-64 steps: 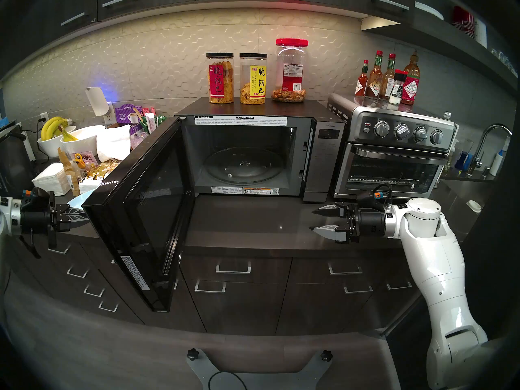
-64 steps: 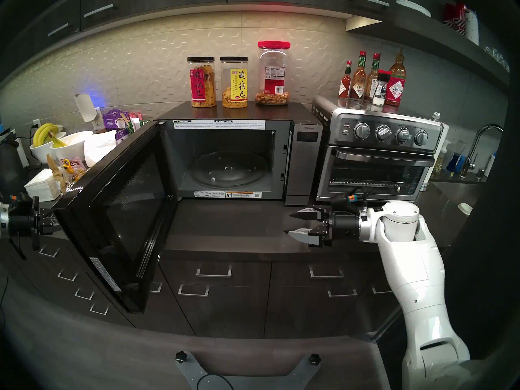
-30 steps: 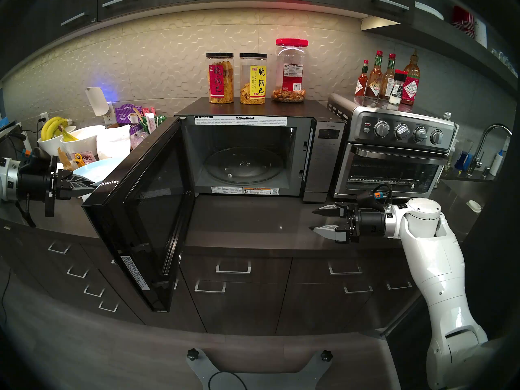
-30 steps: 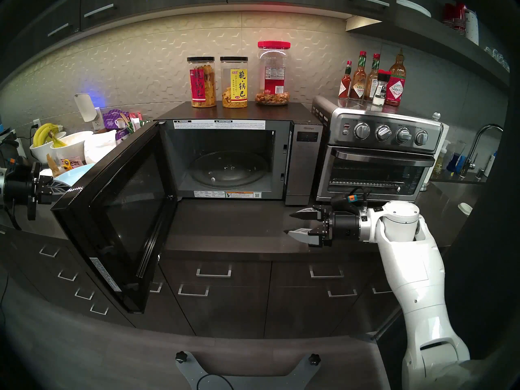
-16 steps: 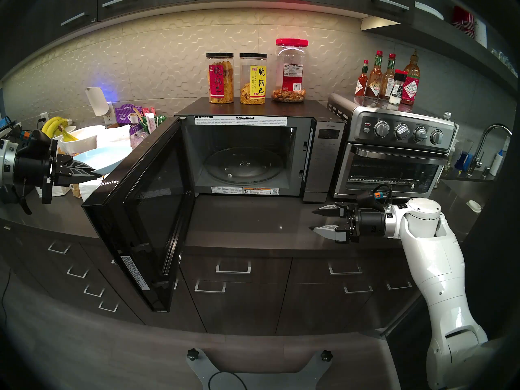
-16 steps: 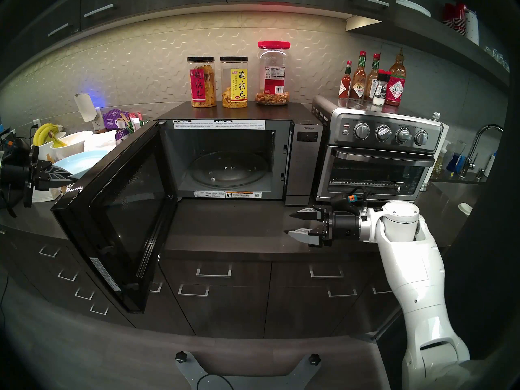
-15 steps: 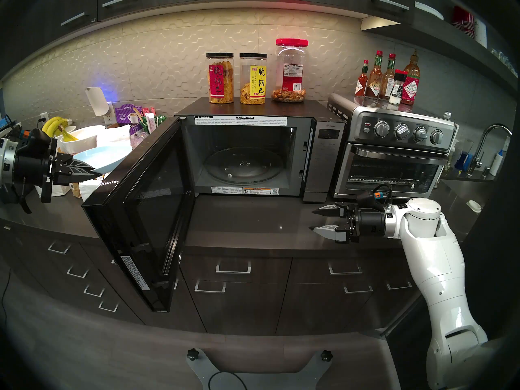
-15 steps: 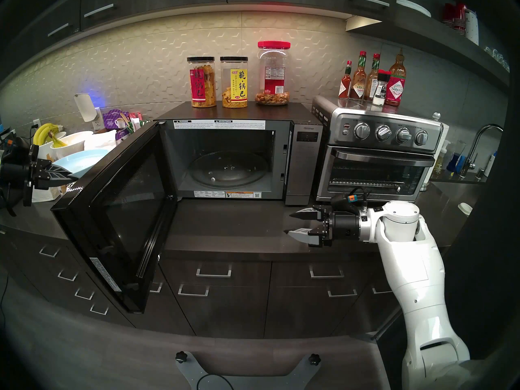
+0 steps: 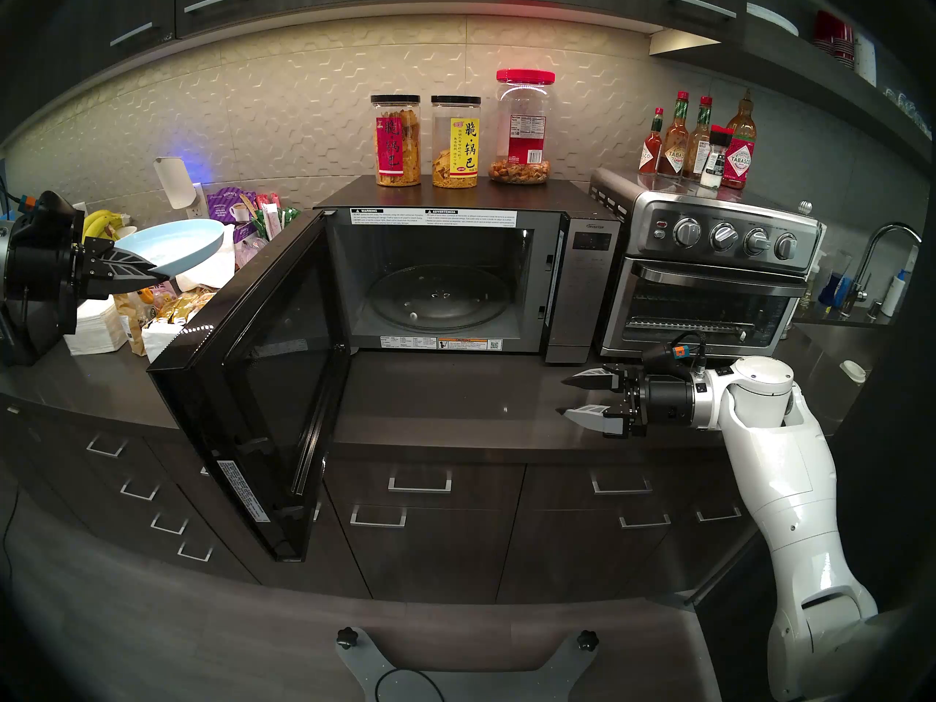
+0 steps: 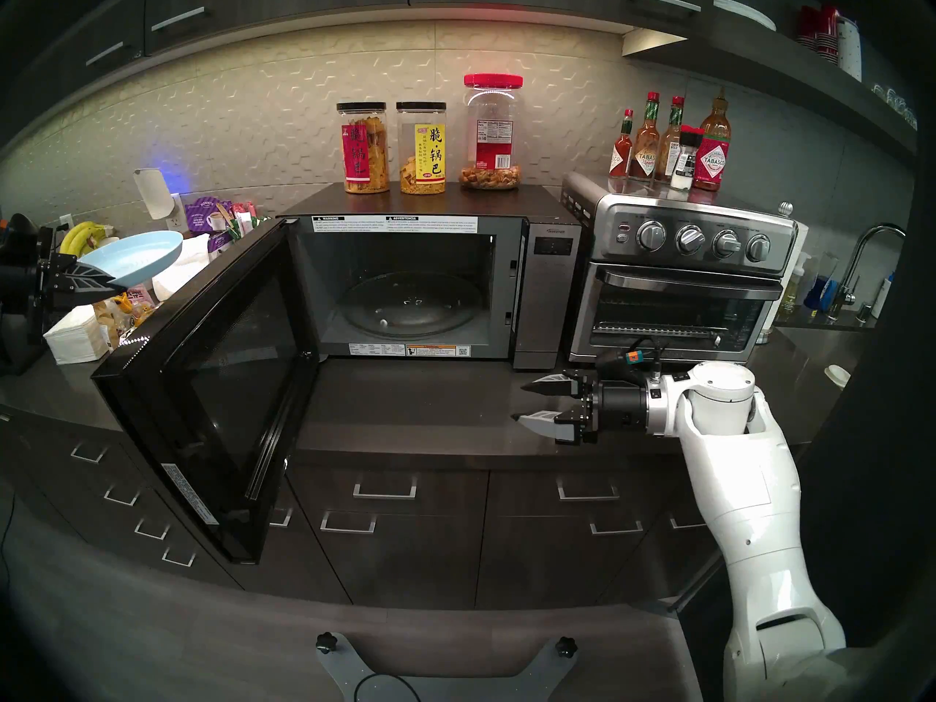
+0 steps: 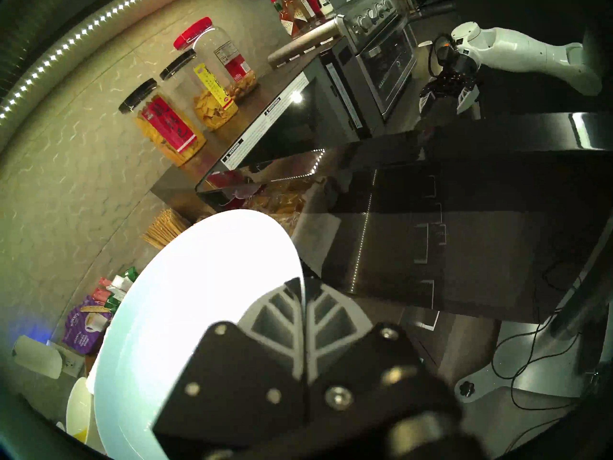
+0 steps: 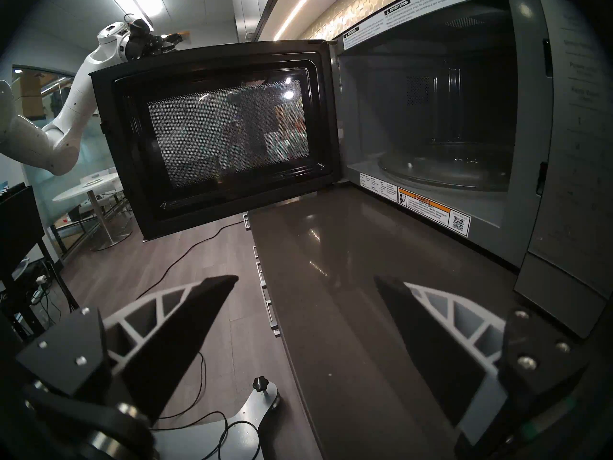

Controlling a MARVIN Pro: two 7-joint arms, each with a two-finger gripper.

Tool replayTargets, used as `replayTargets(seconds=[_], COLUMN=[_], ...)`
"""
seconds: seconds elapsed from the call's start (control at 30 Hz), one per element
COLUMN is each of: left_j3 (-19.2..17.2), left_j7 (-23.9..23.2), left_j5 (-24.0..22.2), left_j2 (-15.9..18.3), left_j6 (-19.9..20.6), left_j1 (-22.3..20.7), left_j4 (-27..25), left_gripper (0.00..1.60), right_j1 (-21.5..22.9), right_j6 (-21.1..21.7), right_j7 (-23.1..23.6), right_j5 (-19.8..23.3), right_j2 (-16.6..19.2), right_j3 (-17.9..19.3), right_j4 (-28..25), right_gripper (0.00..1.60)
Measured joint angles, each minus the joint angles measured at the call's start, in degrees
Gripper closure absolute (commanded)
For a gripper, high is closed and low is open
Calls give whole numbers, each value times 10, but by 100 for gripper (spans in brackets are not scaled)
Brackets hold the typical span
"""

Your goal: Open the microwave, put the plate inside, and close the door

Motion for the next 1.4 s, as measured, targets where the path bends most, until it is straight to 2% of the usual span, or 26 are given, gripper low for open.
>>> replayTargets(seconds=[0.4,0.77,1.07,1.4], left_j3=[-10,1,34,67], left_j7=[26,43,55,70], left_j5=[-42,-88,-129,-161], left_j2=[45,98,132,153], left_j6=[25,41,52,64], left_j1=[21,18,0,-44], left_j4=[-17,-30,-53,-71], left_gripper=[160,160,160,160], right_j1=[0,0,0,0], right_j6=[0,0,0,0], right_j7=[0,0,0,0], right_j5=[0,0,0,0], right_j2=[0,0,0,0], right_j3=[0,0,0,0], right_j4=[0,0,0,0], right_gripper=[0,0,0,0])
